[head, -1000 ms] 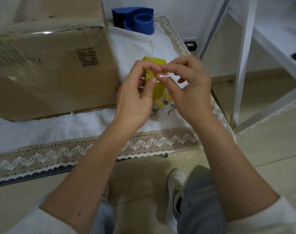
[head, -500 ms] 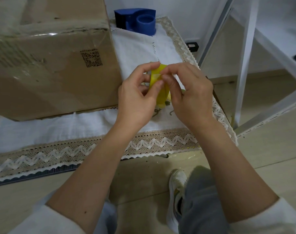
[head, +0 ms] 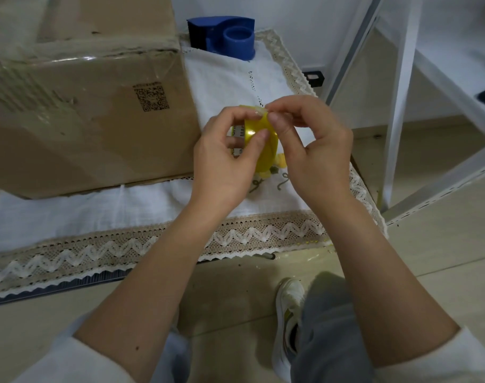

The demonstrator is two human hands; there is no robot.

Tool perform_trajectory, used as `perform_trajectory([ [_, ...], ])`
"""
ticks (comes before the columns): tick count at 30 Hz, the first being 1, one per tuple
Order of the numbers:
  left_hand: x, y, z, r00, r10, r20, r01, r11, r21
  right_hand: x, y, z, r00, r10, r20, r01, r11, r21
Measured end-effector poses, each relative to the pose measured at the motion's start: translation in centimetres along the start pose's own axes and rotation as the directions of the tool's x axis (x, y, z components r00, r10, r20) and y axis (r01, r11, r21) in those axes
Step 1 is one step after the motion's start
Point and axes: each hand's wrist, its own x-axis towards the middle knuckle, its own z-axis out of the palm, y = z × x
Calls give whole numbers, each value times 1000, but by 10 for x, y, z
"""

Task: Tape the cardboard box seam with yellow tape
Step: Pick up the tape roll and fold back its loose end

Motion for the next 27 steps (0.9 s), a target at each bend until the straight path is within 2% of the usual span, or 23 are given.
perform_trajectory([
  [4, -2, 4, 3, 992, 97, -83, -87, 989, 123, 1, 0, -3, 1000, 1, -3, -1, 1000, -5],
  [10, -2, 9, 3, 966, 228, -123, -193, 949, 248, 1, 2, -3, 999, -37, 24, 37, 999, -14],
  [17, -2, 12, 4, 966, 218, -141, -206, 974, 99, 0, 1, -4, 997, -49, 56, 49, 999, -12],
  [27, 0, 14, 3, 961, 204, -185, -200, 979, 42, 2, 3, -7, 998, -52, 22, 52, 999, 2],
])
